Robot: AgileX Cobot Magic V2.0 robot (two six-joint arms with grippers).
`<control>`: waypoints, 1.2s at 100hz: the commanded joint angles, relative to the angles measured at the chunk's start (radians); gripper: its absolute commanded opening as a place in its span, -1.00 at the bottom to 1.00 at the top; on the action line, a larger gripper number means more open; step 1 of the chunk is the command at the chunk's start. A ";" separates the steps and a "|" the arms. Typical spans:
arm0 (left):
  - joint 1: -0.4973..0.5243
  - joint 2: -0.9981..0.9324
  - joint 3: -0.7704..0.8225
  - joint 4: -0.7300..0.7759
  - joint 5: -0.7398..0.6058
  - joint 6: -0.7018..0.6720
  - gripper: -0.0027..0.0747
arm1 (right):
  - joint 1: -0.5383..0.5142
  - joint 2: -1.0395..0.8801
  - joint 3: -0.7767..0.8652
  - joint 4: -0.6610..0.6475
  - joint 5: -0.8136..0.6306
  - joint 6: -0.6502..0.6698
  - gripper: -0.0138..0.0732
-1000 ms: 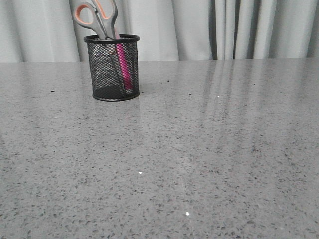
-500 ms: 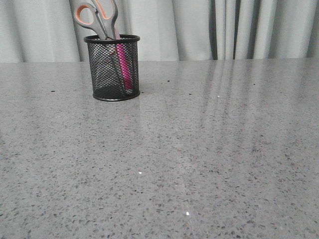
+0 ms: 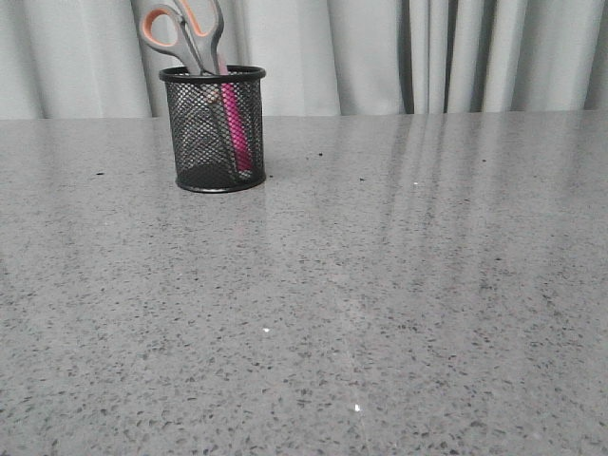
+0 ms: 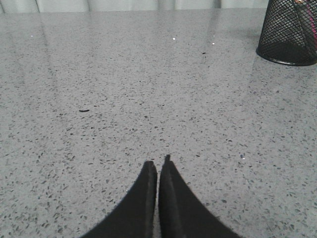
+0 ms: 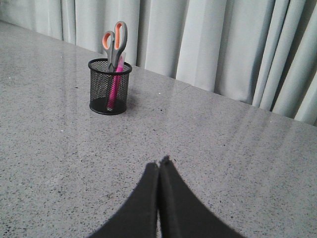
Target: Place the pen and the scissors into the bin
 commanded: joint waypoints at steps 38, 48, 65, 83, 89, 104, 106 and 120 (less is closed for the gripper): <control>0.002 -0.029 0.044 -0.011 -0.058 -0.009 -0.98 | -0.004 -0.014 -0.020 -0.031 -0.073 -0.002 -0.82; 0.002 -0.029 0.044 -0.011 -0.058 -0.009 -0.98 | -0.004 -0.016 -0.004 -0.031 -0.073 -0.002 -0.82; 0.002 -0.029 0.044 -0.011 -0.058 -0.009 -0.98 | -0.115 -0.016 0.081 -0.037 -0.150 0.000 -0.82; 0.002 -0.029 0.044 -0.011 -0.058 -0.009 -0.98 | -0.365 -0.016 0.315 0.199 -0.546 0.000 -0.82; 0.002 -0.029 0.044 -0.011 -0.058 -0.009 -0.98 | -0.416 -0.016 0.392 0.243 -0.673 0.000 -0.83; 0.002 -0.029 0.044 -0.011 -0.058 -0.009 -0.98 | -0.444 -0.016 0.479 0.243 -0.687 0.000 -0.86; 0.002 -0.029 0.044 -0.013 -0.058 -0.009 -0.98 | -0.444 -0.016 0.479 0.243 -0.664 0.000 -0.86; 0.002 -0.029 0.044 -0.013 -0.058 -0.009 -0.98 | -0.446 -0.016 0.492 0.241 -0.519 0.000 -0.86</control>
